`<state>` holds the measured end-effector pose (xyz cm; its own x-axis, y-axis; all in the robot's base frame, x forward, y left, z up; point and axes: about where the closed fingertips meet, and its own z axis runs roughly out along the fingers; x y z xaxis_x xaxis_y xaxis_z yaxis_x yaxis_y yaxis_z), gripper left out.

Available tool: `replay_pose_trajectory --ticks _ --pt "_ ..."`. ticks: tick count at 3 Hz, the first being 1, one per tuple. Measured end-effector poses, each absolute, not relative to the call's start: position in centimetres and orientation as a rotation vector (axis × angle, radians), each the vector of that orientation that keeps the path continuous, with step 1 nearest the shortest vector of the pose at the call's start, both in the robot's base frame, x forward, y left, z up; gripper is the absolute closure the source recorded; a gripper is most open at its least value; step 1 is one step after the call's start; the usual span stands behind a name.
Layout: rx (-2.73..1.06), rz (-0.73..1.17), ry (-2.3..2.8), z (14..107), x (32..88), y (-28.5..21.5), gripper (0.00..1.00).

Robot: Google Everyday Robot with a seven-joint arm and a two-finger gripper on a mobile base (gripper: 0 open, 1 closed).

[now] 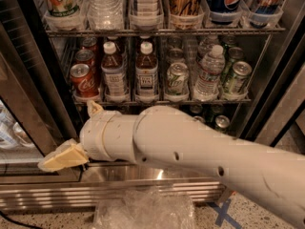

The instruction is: Pick blue plastic bottle from middle shelf of fridge

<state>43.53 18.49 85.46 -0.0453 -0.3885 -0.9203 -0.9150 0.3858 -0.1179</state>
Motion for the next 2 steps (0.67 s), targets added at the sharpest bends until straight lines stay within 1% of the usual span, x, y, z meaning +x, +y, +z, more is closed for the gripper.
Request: replay_pose_trajectory --ticks 1,2 --pt "-1.112 0.669 1.635 86.7 41.87 20.44 0.0" --pt "-1.112 0.669 1.635 86.7 41.87 20.44 0.0"
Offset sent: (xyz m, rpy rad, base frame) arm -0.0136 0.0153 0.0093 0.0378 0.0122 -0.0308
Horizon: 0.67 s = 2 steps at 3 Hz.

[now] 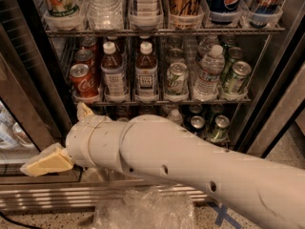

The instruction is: Pick blue plastic bottle from middle shelf of fridge

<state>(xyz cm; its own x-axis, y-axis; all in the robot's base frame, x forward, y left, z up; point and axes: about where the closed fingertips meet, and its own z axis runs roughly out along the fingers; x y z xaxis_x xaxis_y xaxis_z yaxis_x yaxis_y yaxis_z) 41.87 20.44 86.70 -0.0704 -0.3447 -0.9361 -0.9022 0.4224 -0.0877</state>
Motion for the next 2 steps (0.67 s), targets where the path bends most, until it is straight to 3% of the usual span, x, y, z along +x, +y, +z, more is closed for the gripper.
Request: replay_pose_trajectory --ticks 2 --pt "-0.903 0.729 1.698 81.2 41.9 20.2 0.0"
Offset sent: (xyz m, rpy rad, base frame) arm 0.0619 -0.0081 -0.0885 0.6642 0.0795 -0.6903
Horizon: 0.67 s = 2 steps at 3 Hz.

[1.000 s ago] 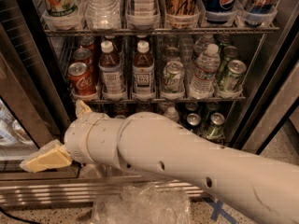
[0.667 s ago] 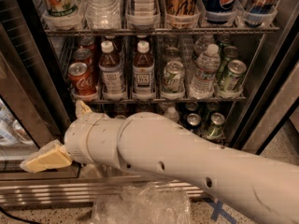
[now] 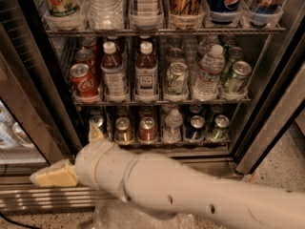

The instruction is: Pick blue plastic bottle from middle shelf of fridge

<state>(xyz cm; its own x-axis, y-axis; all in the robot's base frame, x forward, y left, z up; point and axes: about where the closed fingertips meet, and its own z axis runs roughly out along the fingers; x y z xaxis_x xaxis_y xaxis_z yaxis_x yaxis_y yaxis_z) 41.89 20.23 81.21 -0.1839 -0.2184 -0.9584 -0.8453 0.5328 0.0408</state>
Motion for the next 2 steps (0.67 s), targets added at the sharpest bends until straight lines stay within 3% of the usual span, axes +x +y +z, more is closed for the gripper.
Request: replay_pose_trajectory --ticks 2 --pt "-0.879 1.148 1.672 75.4 27.1 29.0 0.0"
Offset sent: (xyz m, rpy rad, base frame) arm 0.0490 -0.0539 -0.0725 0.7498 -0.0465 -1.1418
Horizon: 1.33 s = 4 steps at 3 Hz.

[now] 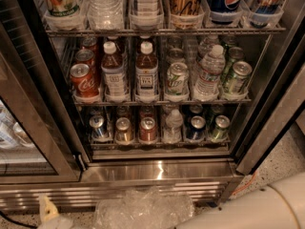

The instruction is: Pick blue plastic bottle from middle shelf of fridge

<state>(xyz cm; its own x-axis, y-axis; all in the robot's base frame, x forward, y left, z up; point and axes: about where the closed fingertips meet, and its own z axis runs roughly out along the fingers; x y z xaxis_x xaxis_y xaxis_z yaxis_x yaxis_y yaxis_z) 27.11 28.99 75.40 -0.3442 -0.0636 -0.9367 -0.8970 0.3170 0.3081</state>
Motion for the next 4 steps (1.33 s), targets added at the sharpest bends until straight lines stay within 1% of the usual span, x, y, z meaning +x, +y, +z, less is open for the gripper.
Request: replay_pose_trajectory --ticks 1,2,3,4 --pt "-0.743 1.282 1.686 74.5 24.7 29.8 0.0" --pt "-0.679 1.238 1.688 74.5 26.2 29.2 0.0" --pt "-0.679 1.238 1.688 74.5 26.2 29.2 0.0" --pt "-0.606 1.173 1.658 75.2 27.8 27.3 0.0"
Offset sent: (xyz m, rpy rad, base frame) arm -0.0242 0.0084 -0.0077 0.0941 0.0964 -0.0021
